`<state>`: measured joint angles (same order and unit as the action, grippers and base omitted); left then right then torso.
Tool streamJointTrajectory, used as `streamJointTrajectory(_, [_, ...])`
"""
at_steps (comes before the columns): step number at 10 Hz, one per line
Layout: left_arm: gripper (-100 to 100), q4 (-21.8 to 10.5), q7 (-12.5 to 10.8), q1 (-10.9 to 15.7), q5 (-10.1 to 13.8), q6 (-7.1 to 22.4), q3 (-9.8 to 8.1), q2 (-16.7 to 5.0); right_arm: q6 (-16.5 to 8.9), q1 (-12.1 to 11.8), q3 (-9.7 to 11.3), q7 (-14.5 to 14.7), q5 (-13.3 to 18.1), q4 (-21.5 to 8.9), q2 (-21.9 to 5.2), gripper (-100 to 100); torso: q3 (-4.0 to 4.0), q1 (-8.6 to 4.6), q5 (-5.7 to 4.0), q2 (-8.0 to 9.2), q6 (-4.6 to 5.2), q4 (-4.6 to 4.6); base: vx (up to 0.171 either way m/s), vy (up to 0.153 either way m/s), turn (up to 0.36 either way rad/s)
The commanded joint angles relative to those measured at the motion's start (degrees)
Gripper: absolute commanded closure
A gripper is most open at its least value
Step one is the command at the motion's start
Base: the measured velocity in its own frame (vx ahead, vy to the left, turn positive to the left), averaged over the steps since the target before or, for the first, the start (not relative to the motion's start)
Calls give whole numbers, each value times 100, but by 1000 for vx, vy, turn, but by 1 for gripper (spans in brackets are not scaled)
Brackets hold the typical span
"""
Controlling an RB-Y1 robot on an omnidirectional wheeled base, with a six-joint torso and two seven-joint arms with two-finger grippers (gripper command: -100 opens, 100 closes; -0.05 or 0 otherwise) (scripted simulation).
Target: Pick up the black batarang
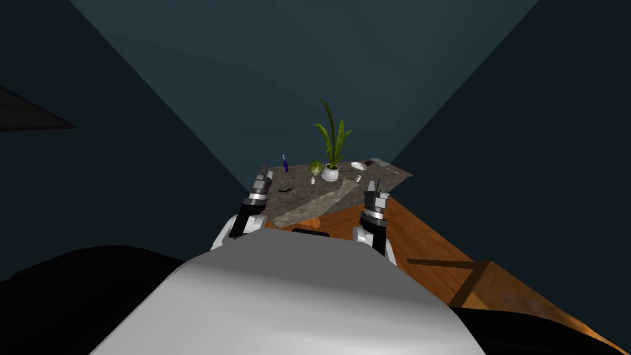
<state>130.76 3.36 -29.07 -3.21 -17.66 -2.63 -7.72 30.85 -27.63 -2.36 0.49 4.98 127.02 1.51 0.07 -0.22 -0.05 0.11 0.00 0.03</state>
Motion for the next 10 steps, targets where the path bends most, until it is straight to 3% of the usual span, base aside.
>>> streamJointTrajectory(1, [-100,-10,-4,-36,8,159,4,-7,0,0,0,0,0,0,0,0,0,0,0,0,0,0,-13,-52,-58])
streamJointTrajectory(5, [-100,-120,-16,-101,-4,517,14,-37,0,0,0,0,0,0,0,0,-3,11,2,-5,-1,-1,-6,-37,-60])
streamJointTrajectory(10, [-100,-494,-31,-173,-106,1077,12,-332,0,-1,-1,0,0,0,-1,0,-8,16,3,-14,-2,-3,13,-32,-47])
